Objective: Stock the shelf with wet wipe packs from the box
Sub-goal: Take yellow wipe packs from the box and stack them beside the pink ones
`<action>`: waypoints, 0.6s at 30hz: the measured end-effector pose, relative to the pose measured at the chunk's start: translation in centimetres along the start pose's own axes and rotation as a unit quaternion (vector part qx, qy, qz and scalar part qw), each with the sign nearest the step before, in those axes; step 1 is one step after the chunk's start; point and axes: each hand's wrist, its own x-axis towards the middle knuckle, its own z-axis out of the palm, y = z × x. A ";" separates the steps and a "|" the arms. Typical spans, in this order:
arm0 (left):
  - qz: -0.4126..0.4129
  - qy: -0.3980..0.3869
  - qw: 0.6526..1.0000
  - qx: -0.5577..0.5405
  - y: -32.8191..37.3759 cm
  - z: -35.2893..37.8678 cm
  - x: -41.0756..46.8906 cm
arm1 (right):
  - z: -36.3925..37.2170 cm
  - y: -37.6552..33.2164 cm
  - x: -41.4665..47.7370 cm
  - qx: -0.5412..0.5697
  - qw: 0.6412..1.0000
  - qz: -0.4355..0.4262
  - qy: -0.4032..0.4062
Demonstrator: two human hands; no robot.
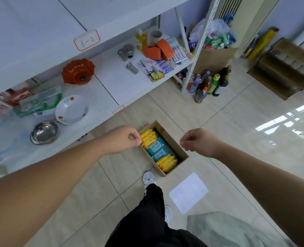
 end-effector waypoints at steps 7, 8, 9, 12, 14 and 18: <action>-0.022 -0.054 0.998 -0.030 -0.3 2.9 8.8 | -1.0 3.9 5.5 -0.049 0.996 0.060 -0.037; -0.025 -0.062 0.997 -0.030 -0.5 3.5 10.0 | -1.1 4.7 6.5 -0.058 0.995 0.067 -0.044; -0.029 -0.071 0.997 -0.026 -0.6 4.0 11.2 | -1.2 5.4 7.7 -0.063 0.994 0.075 -0.052; -0.040 -0.090 0.995 -0.018 -1.4 5.6 14.9 | -1.3 8.1 11.3 -0.071 0.992 0.093 -0.055; -0.050 -0.093 0.994 -0.010 -2.1 6.9 17.1 | -0.9 10.1 13.6 -0.060 0.991 0.104 -0.057; -0.089 -0.096 0.991 0.011 -4.7 10.9 21.5 | 1.3 14.8 18.5 -0.051 0.987 0.126 -0.081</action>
